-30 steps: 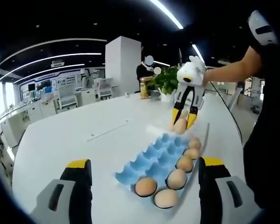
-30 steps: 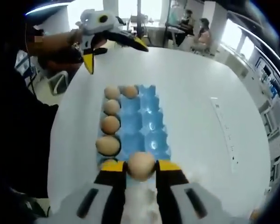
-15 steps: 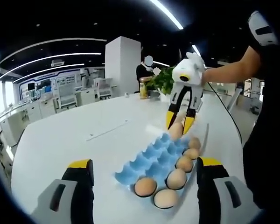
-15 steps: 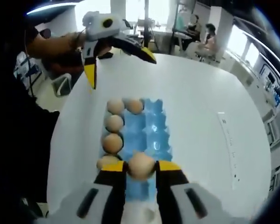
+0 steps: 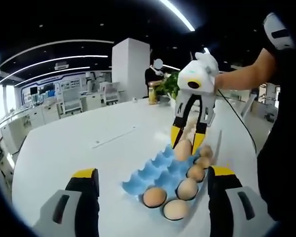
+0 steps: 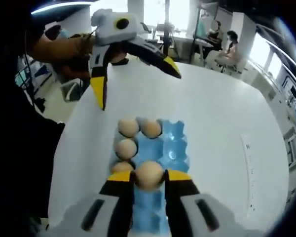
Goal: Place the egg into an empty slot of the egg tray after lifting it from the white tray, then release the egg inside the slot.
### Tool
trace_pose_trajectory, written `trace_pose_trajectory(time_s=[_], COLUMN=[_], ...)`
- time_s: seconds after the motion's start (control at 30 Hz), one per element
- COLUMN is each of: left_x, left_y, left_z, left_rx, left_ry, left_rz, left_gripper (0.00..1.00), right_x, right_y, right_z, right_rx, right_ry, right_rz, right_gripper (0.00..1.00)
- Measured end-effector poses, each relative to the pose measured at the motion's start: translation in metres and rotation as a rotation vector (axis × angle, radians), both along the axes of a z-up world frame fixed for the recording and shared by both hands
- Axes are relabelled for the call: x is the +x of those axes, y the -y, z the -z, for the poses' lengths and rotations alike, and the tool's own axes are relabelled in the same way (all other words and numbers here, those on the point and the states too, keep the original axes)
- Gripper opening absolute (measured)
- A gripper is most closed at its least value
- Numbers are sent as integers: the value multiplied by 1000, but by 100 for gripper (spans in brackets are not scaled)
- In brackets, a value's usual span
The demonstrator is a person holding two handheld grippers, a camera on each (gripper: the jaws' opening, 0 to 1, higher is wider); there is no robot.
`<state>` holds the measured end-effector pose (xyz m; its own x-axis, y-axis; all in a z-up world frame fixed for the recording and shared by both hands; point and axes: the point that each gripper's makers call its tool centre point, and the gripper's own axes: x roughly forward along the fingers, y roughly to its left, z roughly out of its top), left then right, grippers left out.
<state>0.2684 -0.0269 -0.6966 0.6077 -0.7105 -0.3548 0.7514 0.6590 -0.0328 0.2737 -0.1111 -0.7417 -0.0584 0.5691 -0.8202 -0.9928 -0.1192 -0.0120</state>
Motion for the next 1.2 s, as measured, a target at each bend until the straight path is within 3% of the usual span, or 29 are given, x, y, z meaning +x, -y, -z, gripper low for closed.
trace_pose_trajectory(time_s=[0.5, 1.2], left_x=[-2, -2], left_y=[1, -2], left_z=[0, 3], left_rx=[2, 10], left_ry=[-2, -8], left_rz=[6, 10], left_gripper=[91, 88], right_x=[-3, 0], right_y=[-32, -46], right_z=[11, 35], right_rx=[27, 7], right_ry=[-17, -54], right_rz=[-23, -24], right_gripper=[24, 24])
